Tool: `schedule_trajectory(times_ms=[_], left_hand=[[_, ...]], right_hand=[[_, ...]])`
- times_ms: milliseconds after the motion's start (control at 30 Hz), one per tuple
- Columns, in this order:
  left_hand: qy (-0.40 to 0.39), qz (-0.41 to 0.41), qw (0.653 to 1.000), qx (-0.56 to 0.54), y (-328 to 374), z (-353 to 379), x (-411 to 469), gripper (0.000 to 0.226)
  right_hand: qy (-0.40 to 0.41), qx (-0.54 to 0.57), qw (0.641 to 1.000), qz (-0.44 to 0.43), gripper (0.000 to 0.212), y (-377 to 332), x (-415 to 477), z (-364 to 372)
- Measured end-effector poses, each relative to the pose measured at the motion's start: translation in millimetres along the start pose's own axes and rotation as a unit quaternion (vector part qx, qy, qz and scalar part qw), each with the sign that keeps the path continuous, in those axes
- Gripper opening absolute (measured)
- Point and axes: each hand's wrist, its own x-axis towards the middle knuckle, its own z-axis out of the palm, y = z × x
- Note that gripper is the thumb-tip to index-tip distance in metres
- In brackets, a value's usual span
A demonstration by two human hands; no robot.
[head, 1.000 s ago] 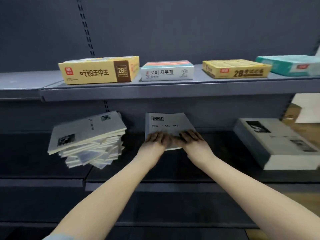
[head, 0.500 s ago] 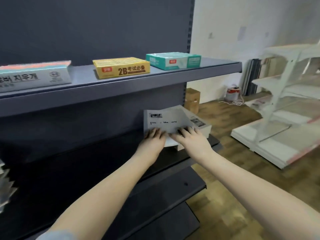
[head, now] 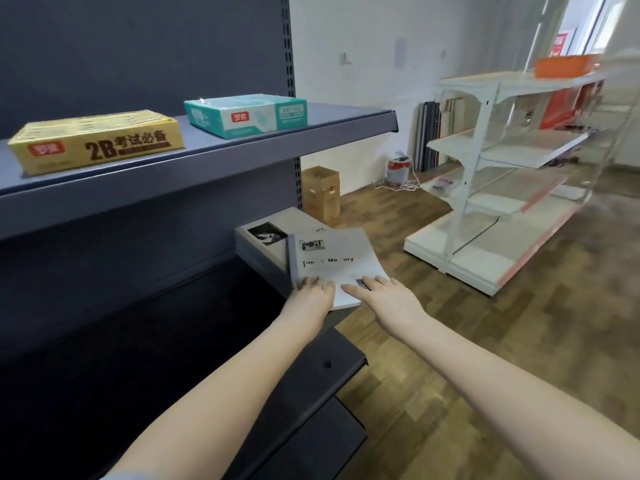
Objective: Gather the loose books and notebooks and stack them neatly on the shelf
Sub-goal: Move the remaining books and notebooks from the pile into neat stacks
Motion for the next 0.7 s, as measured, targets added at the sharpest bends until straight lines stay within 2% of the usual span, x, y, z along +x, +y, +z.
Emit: schedule_trajectory(times_ms=[267,500,700], left_hand=[[0.0,-0.035,0.998,-0.046,-10.5,7.2,22.5,0.061],[-0.003,-0.077,0.994,-0.082,-23.6,14.6,45.9,0.065],[0.001,-0.101,0.991,-0.086,-29.2,21.7,73.5,0.06]], right_hand=[[0.003,0.022,1.0,0.017,0.077,3.7,24.1,17.1],[0.02,0.036,0.999,0.012,0.06,11.9,54.4,18.1],[-0.008,0.075,0.996,0.047,0.055,26.7,90.5,26.7]])
